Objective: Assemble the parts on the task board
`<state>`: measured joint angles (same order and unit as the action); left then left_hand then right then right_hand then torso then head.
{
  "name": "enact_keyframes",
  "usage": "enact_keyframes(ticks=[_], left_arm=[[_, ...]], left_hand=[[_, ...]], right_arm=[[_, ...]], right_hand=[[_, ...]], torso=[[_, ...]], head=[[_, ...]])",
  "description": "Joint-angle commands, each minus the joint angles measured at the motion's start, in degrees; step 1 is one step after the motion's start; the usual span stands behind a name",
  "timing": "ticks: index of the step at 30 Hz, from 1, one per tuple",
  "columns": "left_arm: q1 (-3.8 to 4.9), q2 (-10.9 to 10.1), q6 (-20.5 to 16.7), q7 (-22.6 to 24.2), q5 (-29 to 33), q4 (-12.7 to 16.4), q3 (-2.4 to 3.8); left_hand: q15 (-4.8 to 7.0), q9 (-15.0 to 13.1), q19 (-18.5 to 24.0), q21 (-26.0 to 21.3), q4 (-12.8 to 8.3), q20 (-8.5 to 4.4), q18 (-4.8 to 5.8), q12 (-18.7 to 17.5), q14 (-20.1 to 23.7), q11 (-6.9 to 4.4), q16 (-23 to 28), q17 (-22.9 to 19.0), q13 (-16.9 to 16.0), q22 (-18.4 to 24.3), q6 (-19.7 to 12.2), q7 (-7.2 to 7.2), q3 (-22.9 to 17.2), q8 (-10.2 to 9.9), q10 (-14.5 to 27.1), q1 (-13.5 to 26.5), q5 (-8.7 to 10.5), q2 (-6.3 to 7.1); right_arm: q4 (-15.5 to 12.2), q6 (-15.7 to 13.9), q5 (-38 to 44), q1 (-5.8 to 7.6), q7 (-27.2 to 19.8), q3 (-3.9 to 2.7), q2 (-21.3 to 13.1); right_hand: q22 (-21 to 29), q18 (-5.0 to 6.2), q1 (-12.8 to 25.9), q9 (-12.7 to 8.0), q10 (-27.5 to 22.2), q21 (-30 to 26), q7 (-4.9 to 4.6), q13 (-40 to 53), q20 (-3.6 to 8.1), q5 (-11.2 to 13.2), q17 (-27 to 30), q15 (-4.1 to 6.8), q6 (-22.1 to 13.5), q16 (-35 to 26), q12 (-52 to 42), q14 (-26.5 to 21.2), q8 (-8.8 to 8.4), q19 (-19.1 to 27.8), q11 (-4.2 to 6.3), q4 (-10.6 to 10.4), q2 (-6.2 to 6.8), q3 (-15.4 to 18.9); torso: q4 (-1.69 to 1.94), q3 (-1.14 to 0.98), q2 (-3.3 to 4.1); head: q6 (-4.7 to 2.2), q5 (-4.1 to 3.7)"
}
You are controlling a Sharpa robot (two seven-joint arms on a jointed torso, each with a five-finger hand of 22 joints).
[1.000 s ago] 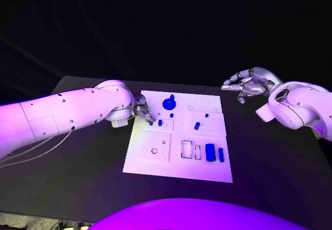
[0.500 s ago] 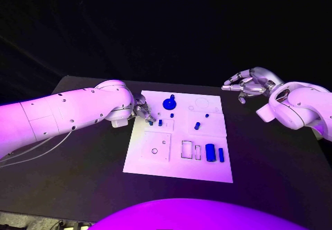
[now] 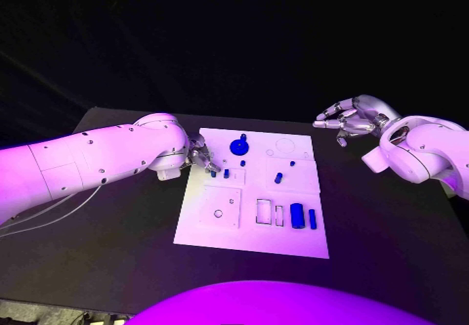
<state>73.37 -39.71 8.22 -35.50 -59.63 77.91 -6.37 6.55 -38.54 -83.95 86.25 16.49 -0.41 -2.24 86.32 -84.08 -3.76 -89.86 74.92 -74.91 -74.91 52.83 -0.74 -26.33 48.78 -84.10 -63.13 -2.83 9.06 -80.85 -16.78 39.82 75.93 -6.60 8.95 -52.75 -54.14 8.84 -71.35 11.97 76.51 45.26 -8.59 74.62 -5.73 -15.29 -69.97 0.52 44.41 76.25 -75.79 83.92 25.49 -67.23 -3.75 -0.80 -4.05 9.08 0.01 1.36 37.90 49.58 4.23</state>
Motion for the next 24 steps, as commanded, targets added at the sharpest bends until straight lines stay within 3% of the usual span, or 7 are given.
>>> enact_keyframes(ticks=[1,13,19,24], left_arm=[[-0.04,0.08,-0.11,-0.24,0.15,0.00,-0.02],[-0.04,-0.01,-0.04,-0.19,0.65,-0.17,-0.02],[-0.04,-0.03,-0.35,0.08,1.59,-0.22,-0.01],[-0.04,-0.23,-1.87,0.93,3.23,-0.09,0.00]], left_hand=[[0.33,-0.10,-3.41,0.26,0.15,-0.33,1.00,0.32,-5.92,-0.44,-0.14,15.08,-9.15,-11.28,0.46,0.12,0.34,0.35,-3.00,0.48,0.06,-0.09],[0.37,-0.33,-3.44,0.29,0.33,-0.36,1.01,0.36,-5.92,-0.48,-0.14,15.08,-9.25,-11.32,0.66,0.08,2.57,0.44,-3.05,1.94,0.07,-0.67],[0.34,-0.59,-3.45,0.27,0.34,-0.36,1.01,0.36,-5.92,-0.47,-0.14,15.08,-9.29,-11.34,0.71,0.09,8.82,0.39,-3.08,6.66,0.08,-0.79],[0.42,-0.90,-3.41,0.21,0.29,-0.42,0.99,0.28,-5.92,-0.55,-0.14,15.08,-9.22,-11.30,0.60,0.00,13.19,0.41,-3.03,9.35,0.08,-2.17]], right_arm=[[-0.03,0.14,0.09,-0.01,-0.42,-0.02,-0.04],[0.02,0.05,0.09,-0.01,-0.49,-0.02,-0.03],[0.04,0.05,0.09,-0.01,-0.51,-0.02,0.01],[0.07,0.06,0.09,-0.01,-0.52,-0.02,0.05]], right_hand=[[0.07,0.50,-0.05,0.09,-0.06,-0.38,0.00,-0.05,-0.06,-0.22,0.07,-0.11,-0.28,-0.22,-0.07,1.07,0.31,0.35,-0.10,-0.07,-0.56,0.41],[0.23,0.54,0.03,0.09,-0.15,-0.62,-0.01,-0.16,-0.07,-0.21,0.28,-0.12,-0.31,-0.38,0.02,1.01,0.35,0.45,-0.10,-0.12,-0.52,0.52],[0.23,0.53,0.11,0.09,-0.17,-0.63,-0.01,-0.18,-0.07,-0.20,0.28,-0.12,-0.33,-0.40,0.04,1.00,0.38,0.45,-0.11,-0.17,-0.49,0.62],[0.23,0.53,0.11,0.09,-0.17,-0.63,-0.01,-0.18,-0.07,-0.20,0.28,-0.12,-0.33,-0.40,0.04,1.00,0.38,0.45,-0.11,-0.17,-0.49,0.62]], torso=[[0.00,0.00,0.02],[0.00,0.01,0.01],[0.00,0.00,0.02],[-0.01,0.01,0.03]], head=[[0.00,0.00],[0.04,-0.01],[0.04,-0.02],[0.01,-0.01]])
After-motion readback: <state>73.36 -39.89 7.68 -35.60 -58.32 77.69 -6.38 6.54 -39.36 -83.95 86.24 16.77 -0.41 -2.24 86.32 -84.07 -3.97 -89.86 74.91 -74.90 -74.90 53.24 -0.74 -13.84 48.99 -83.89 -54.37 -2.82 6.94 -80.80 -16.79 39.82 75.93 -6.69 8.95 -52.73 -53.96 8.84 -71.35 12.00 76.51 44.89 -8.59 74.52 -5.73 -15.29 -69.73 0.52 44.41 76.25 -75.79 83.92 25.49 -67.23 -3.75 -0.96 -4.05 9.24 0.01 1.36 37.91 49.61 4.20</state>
